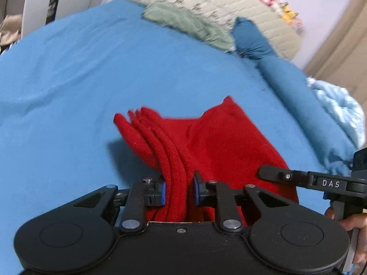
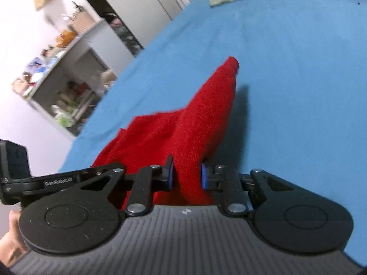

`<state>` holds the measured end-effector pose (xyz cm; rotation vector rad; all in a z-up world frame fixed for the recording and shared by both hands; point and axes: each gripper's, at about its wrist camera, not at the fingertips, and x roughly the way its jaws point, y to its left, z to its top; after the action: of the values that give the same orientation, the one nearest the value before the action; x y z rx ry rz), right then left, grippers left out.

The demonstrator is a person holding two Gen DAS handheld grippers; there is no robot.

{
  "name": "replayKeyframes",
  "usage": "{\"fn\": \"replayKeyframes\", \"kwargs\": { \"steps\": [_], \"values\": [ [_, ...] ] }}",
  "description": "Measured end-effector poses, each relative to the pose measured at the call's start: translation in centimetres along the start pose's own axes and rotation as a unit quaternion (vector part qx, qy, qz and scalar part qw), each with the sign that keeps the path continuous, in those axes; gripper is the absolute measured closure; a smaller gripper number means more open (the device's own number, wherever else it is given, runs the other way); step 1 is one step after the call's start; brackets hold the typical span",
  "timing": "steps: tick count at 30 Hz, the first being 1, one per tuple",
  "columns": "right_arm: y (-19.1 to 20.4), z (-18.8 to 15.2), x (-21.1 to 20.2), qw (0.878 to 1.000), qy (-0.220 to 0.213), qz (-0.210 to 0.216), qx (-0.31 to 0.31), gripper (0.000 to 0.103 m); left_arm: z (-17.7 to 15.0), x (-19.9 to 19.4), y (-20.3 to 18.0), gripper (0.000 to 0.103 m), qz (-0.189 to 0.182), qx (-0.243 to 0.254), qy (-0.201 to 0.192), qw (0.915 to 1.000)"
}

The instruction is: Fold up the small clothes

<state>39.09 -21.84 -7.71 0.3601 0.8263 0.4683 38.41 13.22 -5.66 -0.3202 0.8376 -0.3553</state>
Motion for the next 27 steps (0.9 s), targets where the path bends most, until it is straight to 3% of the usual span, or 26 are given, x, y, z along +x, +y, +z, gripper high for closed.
{"fn": "replayKeyframes", "kwargs": {
  "steps": [4,8,10,14,16,18,21,22,23,24,25,27],
  "values": [
    [0.6,-3.0,-7.8,1.0,-0.016,0.004,-0.02,0.066,-3.3,-4.5,-4.6,0.08,-0.018,0.033,-0.019,0.9991],
    [-0.3,-8.9,-14.0,0.999,-0.036,-0.014,-0.018,0.066,-9.4,-6.3,-8.1,0.08,-0.034,0.036,-0.016,0.9987],
    [-1.3,-11.9,-15.3,0.999,-0.036,-0.027,-0.004,0.066,-12.4,-5.9,-9.0,0.08,-0.036,0.023,-0.008,0.9991],
    [-4.3,-17.8,-15.0,0.998,-0.001,-0.068,0.005,0.066,-18.5,-3.4,-10.1,0.08,0.006,0.021,0.02,0.9996],
    [-5.7,-19.5,-15.1,0.997,-0.003,-0.071,0.014,0.065,-19.6,-2.9,-10.3,0.078,0.034,0.034,0.018,0.9987],
    [-6.2,-20.2,-15.6,0.998,-0.019,-0.059,0.023,0.063,-20.0,-3.1,-10.2,0.075,0.038,0.031,0.01,0.9988],
    [-4.9,-19.6,-15.5,0.997,-0.022,-0.072,0.009,0.05,-19.5,-3.6,-10.9,0.067,0.052,0.033,0.003,0.9981],
    [-4.6,-19.5,-15.9,0.997,-0.026,-0.076,0.0,0.044,-19.4,-4.1,-11.1,0.057,0.061,0.043,-0.005,0.9972],
    [-4.4,-19.3,-16.3,0.996,-0.034,-0.083,-0.009,0.032,-19.3,-4.5,-11.3,0.041,0.07,0.053,-0.014,0.996],
    [-4.0,-19.0,-16.4,0.994,-0.043,-0.094,-0.018,0.022,-19.2,-4.6,-11.6,0.033,0.082,0.063,-0.024,0.9943],
    [-4.0,-19.0,-16.6,0.993,-0.048,-0.105,-0.025,0.021,-19.1,-4.6,-11.5,0.027,0.095,0.073,-0.031,0.9924],
    [-4.3,-18.7,-15.8,0.99,-0.045,-0.13,-0.031,0.021,-19.1,-3.8,-11.2,0.027,0.117,0.082,-0.026,0.9894]
  ]
}}
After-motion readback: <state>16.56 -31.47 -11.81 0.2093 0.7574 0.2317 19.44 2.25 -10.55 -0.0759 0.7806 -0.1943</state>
